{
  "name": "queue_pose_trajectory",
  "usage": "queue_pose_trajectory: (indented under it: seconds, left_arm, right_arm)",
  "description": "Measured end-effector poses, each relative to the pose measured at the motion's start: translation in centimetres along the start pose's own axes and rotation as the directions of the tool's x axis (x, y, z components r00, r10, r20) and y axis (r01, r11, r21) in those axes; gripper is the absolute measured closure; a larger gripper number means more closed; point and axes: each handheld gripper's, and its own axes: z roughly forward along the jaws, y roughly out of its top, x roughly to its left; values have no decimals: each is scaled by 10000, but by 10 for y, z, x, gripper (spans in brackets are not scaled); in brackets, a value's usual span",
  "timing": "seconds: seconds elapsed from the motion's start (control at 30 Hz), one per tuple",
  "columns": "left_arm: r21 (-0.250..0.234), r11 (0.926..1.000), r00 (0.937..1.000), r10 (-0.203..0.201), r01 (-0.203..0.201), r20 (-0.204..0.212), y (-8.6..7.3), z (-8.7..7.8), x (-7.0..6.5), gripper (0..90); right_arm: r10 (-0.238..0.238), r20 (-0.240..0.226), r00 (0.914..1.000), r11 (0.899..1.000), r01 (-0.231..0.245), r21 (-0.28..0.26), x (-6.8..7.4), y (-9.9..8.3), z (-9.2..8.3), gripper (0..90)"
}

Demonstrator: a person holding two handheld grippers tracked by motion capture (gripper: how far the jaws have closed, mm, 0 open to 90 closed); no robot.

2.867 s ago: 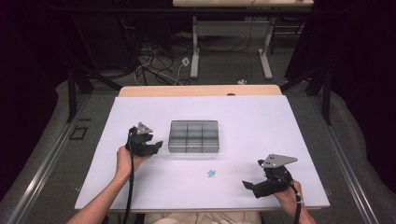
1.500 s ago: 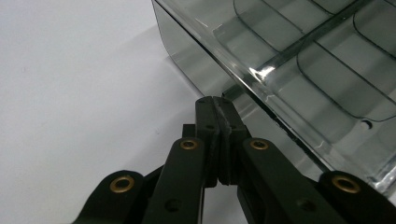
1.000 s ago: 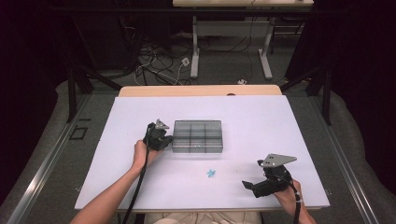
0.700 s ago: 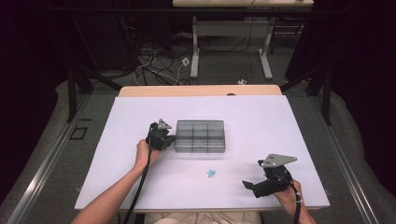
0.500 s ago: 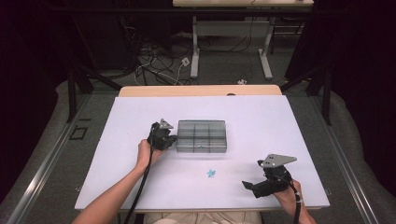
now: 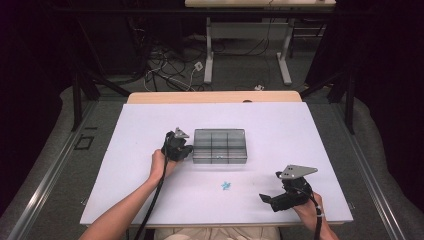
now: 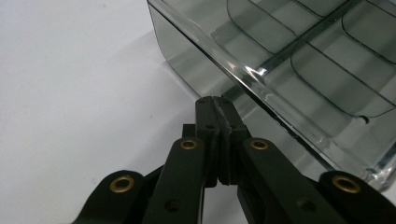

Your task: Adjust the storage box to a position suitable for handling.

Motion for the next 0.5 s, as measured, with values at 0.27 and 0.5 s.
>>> queue_pose_trajectory:
  seconds: [0.27, 0.5]
  left_arm:
    - [-213, 9998, 10000, -7, 6, -62, 1, 4, -4, 894]
    - [-123, 9999, 10000, 6, -6, -27, 4, 5, -6, 894]
  right_arm:
    - [0, 26, 10000, 10000, 0, 20, 1, 0, -1, 12]
    - [-44, -36, 10000, 9999, 44, 159, 0, 0, 0, 12]
